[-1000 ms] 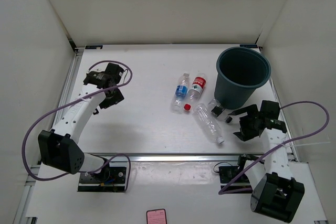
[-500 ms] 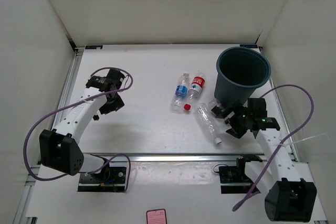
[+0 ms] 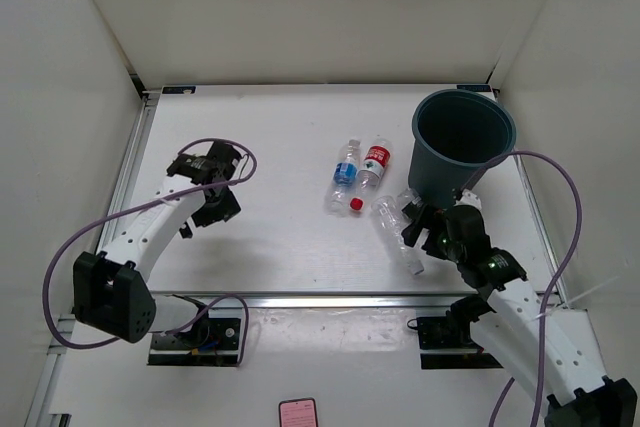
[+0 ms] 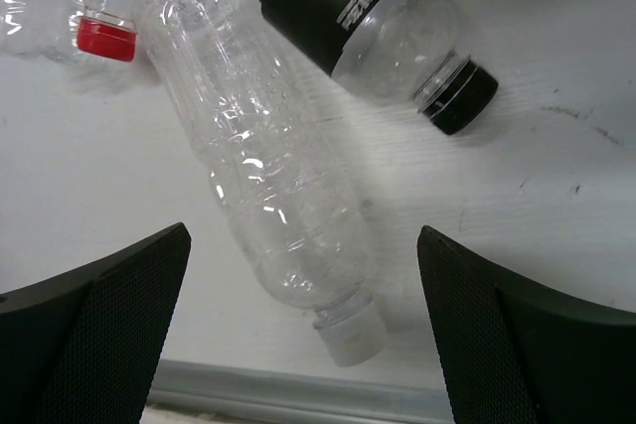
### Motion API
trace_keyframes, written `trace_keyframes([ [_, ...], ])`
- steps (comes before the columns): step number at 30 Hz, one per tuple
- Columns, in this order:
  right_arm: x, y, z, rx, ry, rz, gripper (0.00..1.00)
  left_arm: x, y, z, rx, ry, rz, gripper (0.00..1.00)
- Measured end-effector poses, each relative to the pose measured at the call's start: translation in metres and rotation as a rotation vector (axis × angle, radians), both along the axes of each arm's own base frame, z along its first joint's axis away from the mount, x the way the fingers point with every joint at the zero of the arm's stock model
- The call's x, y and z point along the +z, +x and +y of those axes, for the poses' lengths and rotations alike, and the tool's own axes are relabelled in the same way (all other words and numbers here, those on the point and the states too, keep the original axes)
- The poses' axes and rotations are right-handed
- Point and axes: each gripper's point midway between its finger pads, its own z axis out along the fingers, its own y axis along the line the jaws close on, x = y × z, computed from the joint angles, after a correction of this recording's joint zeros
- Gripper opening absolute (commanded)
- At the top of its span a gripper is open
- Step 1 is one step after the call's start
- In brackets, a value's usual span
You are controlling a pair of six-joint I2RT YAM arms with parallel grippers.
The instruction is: Put the plastic bottles in the bin
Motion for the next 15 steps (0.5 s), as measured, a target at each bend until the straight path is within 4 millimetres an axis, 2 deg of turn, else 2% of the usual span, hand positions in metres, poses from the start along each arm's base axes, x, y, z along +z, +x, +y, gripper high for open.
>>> trace_keyframes([
  [6, -0.010, 0.013, 0.000, 0.043, -0.101, -0.035, 0.99, -0.003, -0.004, -0.007, -0.027, 0.001, 0.017, 1.00],
  [15, -0.029, 0.024, 0.015, 0.120, -0.187, -0.015, 0.97, -0.007, -0.009, -0.009, -0.046, 0.028, 0.057, 1.00],
])
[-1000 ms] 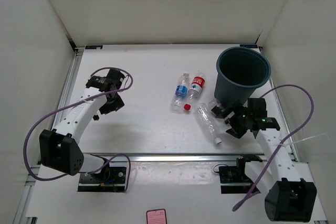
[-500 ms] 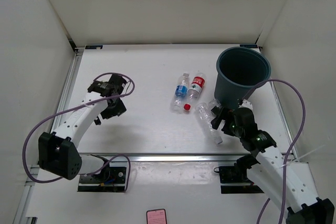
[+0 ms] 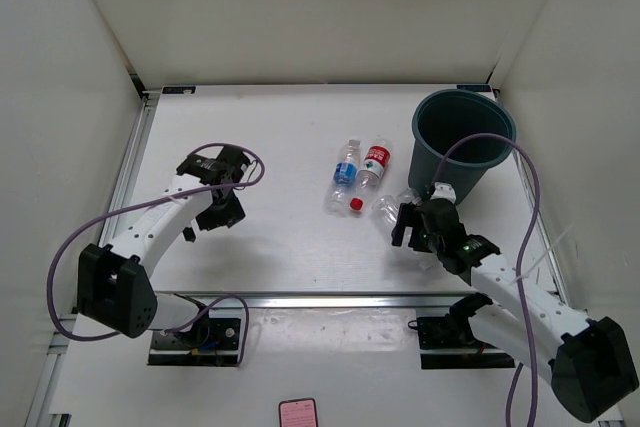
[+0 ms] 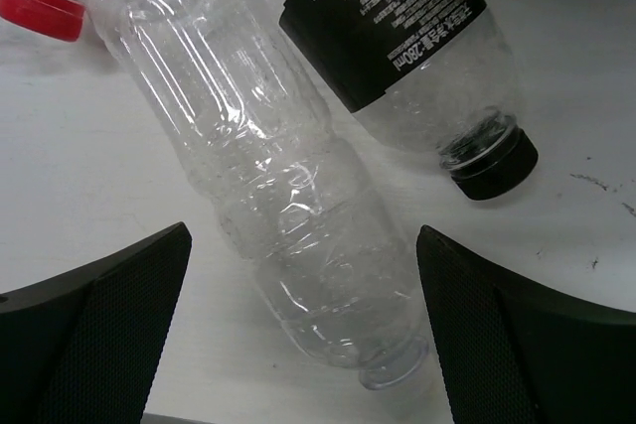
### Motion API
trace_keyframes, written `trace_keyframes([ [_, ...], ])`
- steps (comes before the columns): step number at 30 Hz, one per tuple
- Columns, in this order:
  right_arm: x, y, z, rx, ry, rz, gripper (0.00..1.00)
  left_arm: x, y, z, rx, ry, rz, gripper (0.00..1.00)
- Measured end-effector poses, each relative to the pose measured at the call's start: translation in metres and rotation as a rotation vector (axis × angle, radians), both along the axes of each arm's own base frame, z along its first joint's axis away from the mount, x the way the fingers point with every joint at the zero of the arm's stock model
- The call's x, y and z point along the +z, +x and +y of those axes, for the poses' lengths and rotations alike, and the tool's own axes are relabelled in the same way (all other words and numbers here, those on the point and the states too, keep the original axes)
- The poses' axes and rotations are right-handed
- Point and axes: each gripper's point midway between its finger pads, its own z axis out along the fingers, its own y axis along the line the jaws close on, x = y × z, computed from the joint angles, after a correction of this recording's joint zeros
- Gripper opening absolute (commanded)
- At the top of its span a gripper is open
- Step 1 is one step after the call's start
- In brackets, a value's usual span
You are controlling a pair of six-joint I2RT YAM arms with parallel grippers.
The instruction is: Put the plastic bottles in the bin
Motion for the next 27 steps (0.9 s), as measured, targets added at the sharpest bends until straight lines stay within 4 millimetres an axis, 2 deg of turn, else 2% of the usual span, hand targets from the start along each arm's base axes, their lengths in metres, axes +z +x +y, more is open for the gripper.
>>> trace_keyframes([
  [8, -0.016, -0.001, 0.000, -0.025, -0.040, 0.047, 0.90, 0.001, -0.006, 0.002, 0.008, 0.022, 0.013, 1.00],
  [18, -0.030, -0.008, 0.002, -0.067, -0.044, 0.106, 0.69, -0.001, -0.014, 0.007, 0.030, 0.028, 0.012, 1.00],
  [22, -0.029, -0.015, 0.006, -0.071, -0.045, 0.126, 0.53, -0.003, -0.019, 0.009, 0.040, 0.031, 0.019, 1.00],
  [24, -0.026, -0.023, 0.008, -0.057, -0.057, 0.148, 0.40, -0.003, -0.020, 0.009, 0.047, 0.030, 0.016, 1.00],
  [26, -0.016, -0.030, 0.014, -0.032, -0.055, 0.155, 0.32, -0.003, -0.020, 0.009, 0.054, 0.028, 0.013, 1.00],
  [27, -0.006, -0.033, 0.018, -0.018, -0.050, 0.152, 0.32, -0.003, -0.020, 0.009, 0.059, 0.027, 0.011, 1.00],
])
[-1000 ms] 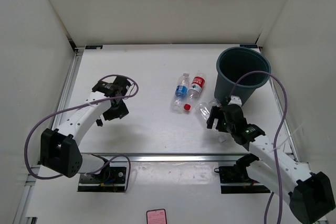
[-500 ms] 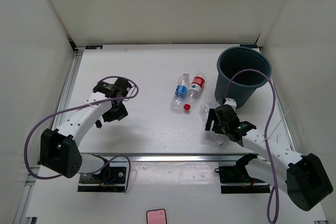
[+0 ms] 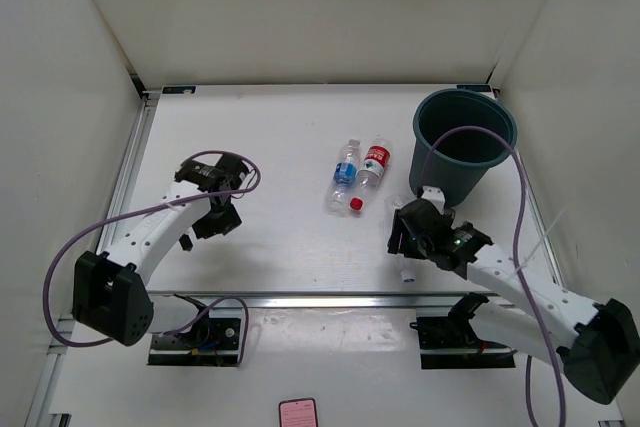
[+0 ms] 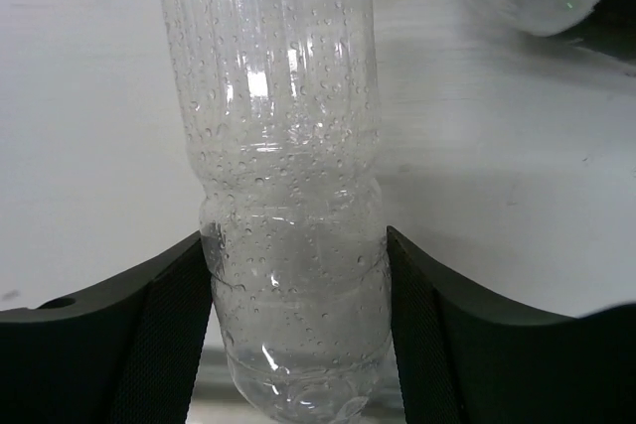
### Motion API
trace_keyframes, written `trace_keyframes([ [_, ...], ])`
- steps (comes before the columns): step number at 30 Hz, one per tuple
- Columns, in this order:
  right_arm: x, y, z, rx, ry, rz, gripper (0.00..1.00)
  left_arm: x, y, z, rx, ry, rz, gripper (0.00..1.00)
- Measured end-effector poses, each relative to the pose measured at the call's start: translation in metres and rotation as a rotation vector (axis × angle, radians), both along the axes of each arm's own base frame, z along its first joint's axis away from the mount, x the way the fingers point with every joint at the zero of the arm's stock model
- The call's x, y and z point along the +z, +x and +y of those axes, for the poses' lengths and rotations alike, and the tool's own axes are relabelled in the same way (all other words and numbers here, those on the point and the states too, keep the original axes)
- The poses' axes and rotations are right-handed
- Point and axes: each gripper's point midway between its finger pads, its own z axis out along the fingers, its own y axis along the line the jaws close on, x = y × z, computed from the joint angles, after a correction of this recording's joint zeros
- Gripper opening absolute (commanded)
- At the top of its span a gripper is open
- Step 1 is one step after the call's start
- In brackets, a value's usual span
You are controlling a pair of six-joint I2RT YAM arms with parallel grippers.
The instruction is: Put the plastic bottles in the bin
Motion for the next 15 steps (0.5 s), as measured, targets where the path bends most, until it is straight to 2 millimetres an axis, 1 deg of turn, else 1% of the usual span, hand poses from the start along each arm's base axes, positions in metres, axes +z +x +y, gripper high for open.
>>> trace_keyframes([
  [2, 0.031, -0.002, 0.013, 0.025, 0.044, -0.029, 0.28, 0.000, 0.000, 0.000, 0.009, -0.002, -0.004, 1.00],
  [3, 0.051, -0.002, 0.020, 0.035, 0.075, -0.054, 0.22, 0.000, 0.000, -0.001, 0.012, -0.004, -0.006, 1.00],
  [5, 0.095, -0.001, 0.035, 0.059, 0.147, -0.109, 0.17, 0.000, 0.000, -0.001, 0.022, -0.006, -0.011, 1.00],
  [6, 0.117, -0.002, 0.043, 0.075, 0.182, -0.136, 0.12, -0.001, 0.001, -0.001, 0.026, -0.007, -0.014, 1.00],
  [7, 0.140, -0.002, 0.049, 0.088, 0.215, -0.168, 0.12, -0.001, 0.001, -0.002, 0.030, -0.009, -0.016, 1.00],
  [9, 0.180, -0.001, 0.055, 0.105, 0.253, -0.224, 0.11, -0.003, 0.002, -0.003, 0.031, -0.008, -0.014, 1.00],
  [11, 0.224, 0.009, 0.057, 0.093, 0.276, -0.319, 0.11, -0.006, 0.004, -0.005, 0.033, -0.006, -0.010, 1.00],
  [13, 0.266, 0.027, 0.049, 0.054, 0.252, -0.436, 0.12, -0.010, 0.005, -0.006, 0.035, -0.001, 0.001, 1.00],
  [15, 0.299, 0.050, 0.037, -0.019, 0.207, -0.537, 0.12, -0.014, 0.006, -0.008, 0.038, 0.005, 0.014, 1.00],
])
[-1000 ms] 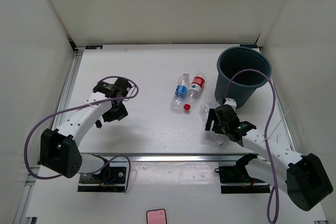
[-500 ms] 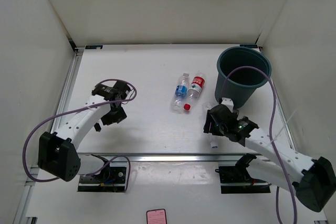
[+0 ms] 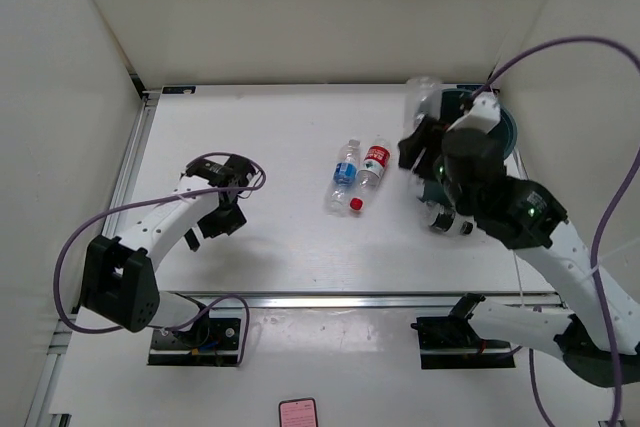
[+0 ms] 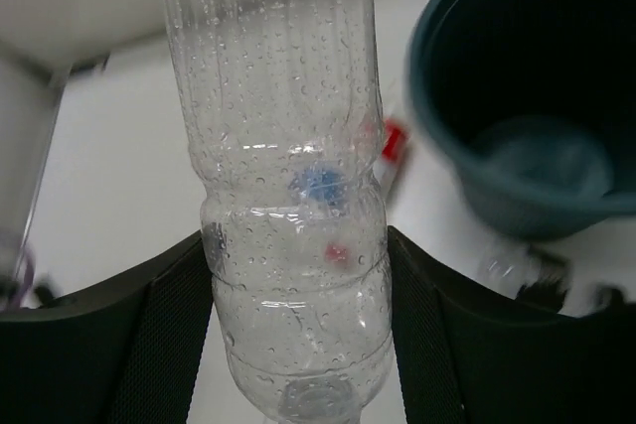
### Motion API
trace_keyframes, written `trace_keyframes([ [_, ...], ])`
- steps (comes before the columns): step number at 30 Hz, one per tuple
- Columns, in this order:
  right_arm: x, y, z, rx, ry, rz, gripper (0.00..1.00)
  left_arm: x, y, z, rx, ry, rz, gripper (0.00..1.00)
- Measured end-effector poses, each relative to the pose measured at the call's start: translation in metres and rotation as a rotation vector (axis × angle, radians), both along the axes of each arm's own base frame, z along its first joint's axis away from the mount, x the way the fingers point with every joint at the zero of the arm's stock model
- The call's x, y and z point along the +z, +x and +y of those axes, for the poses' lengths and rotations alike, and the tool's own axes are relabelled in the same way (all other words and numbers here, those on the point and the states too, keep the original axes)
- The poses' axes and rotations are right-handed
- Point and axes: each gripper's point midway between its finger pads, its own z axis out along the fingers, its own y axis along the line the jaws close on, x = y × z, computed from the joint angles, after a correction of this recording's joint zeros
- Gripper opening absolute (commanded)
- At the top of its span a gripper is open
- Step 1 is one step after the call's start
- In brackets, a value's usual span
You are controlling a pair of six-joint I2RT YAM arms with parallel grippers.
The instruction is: Put the plastic bottles in the bin
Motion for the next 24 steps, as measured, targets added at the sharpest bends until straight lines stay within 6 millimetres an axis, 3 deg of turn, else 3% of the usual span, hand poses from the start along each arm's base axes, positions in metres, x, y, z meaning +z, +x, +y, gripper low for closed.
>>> trace_keyframes([
  [3, 0.042, 0.044, -0.037, -0.199, -0.043, -0.088, 0.12, -0.004, 0.001, -0.003, 0.003, 0.003, 0.014, 1.00],
  [6, 0.056, 0.084, -0.065, -0.339, -0.090, -0.108, 0.12, -0.005, 0.003, -0.006, 0.009, 0.000, 0.019, 1.00],
  [11, 0.034, 0.121, -0.100, -0.438, -0.184, -0.050, 0.14, -0.005, 0.005, -0.007, 0.024, -0.002, 0.014, 1.00],
  [19, 0.009, 0.145, -0.159, -0.559, -0.204, -0.019, 0.16, 0.001, 0.014, -0.010, 0.035, -0.006, -0.011, 1.00],
  [22, -0.006, 0.152, -0.169, -0.562, -0.221, 0.008, 0.40, 0.000, 0.018, -0.011, 0.037, 0.006, -0.005, 1.00],
  [23, -0.009, 0.155, -0.170, -0.557, -0.221, 0.012, 0.65, 0.000, 0.019, -0.011, 0.037, 0.010, -0.001, 1.00],
  [24, -0.011, 0.157, -0.168, -0.546, -0.217, 0.015, 0.81, -0.001, 0.020, -0.011, 0.038, 0.015, 0.002, 1.00],
])
